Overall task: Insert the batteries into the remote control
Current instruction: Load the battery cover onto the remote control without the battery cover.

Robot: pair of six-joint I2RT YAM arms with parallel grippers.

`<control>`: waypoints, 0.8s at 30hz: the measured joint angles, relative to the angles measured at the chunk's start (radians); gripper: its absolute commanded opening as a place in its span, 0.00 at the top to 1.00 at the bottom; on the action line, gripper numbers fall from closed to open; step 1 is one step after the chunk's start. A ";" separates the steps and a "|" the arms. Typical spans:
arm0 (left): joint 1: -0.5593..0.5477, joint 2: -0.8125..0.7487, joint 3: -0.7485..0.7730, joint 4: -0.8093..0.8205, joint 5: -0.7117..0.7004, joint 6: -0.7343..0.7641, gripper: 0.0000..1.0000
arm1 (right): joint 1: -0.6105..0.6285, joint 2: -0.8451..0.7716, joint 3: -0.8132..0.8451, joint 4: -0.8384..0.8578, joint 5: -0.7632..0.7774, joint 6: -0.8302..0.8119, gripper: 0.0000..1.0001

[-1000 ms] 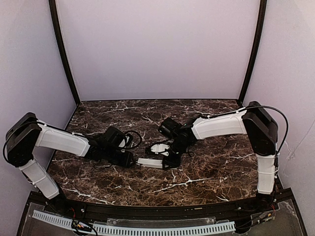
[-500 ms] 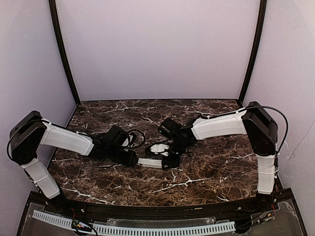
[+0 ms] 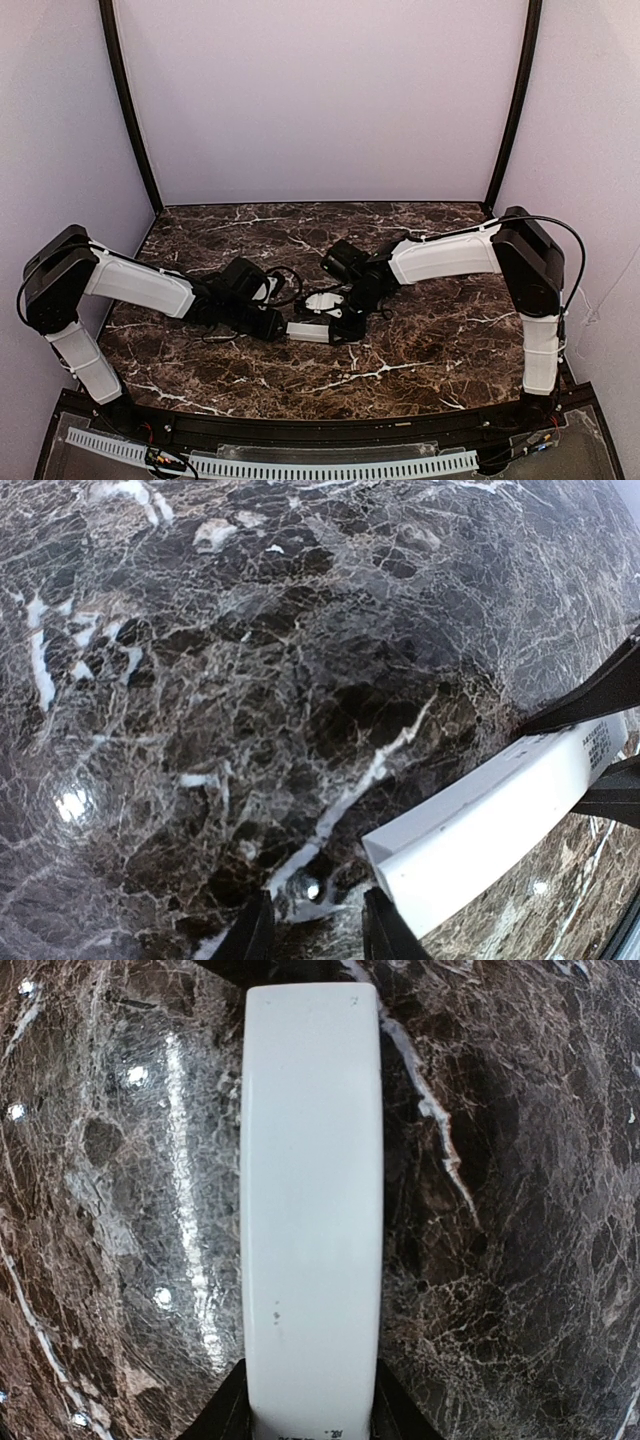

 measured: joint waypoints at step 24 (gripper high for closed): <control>0.005 -0.016 0.008 -0.037 -0.052 0.015 0.44 | 0.000 -0.007 -0.010 0.028 -0.008 0.015 0.25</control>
